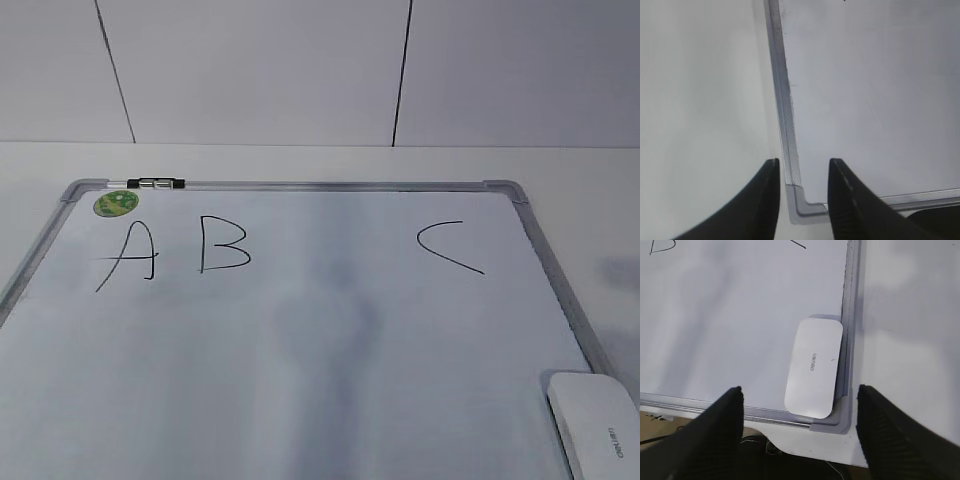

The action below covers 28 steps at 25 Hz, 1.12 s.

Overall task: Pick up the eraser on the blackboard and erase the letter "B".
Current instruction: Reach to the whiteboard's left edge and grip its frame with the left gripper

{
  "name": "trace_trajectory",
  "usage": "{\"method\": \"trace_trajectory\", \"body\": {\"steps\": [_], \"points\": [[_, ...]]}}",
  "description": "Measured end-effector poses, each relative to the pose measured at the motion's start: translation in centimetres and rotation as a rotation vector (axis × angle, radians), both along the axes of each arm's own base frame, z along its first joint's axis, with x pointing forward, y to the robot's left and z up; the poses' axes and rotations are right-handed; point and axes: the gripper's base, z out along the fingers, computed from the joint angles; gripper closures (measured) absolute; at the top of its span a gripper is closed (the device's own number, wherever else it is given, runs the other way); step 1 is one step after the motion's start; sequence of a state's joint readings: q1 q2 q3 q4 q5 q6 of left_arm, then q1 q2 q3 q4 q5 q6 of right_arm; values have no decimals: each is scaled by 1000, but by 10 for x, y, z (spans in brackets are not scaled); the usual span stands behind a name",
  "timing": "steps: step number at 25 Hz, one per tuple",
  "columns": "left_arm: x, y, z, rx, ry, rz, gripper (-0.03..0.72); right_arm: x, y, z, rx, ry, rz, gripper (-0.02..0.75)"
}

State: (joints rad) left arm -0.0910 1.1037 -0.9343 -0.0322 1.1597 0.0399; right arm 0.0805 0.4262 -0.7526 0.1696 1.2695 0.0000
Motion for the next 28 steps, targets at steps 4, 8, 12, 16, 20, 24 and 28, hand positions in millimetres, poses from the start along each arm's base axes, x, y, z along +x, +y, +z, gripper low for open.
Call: {"method": "trace_trajectory", "body": {"steps": [4, 8, 12, 16, 20, 24, 28], "points": [[37, -3, -11, 17, 76, -32, 439, 0, 3, 0, 30, 2, 13, 183], [70, -3, -27, 22, 142, -32, 439, -1, 3, 1, 36, 3, 16, 183], [97, 7, -48, 26, 194, -14, 443, -1, 3, 1, 36, 3, 16, 183], [118, 20, -68, 26, 242, -6, 449, -1, 3, 1, 36, 3, 16, 183], [133, 25, -84, 28, 258, -11, 450, -1, 3, 1, 36, 3, 16, 183], [147, 24, -101, 22, 265, -11, 450, -1, 3, 1, 36, 3, 16, 183], [157, 25, -113, 20, 267, -9, 450, -1, 3, 1, 36, 3, 16, 183]]}}
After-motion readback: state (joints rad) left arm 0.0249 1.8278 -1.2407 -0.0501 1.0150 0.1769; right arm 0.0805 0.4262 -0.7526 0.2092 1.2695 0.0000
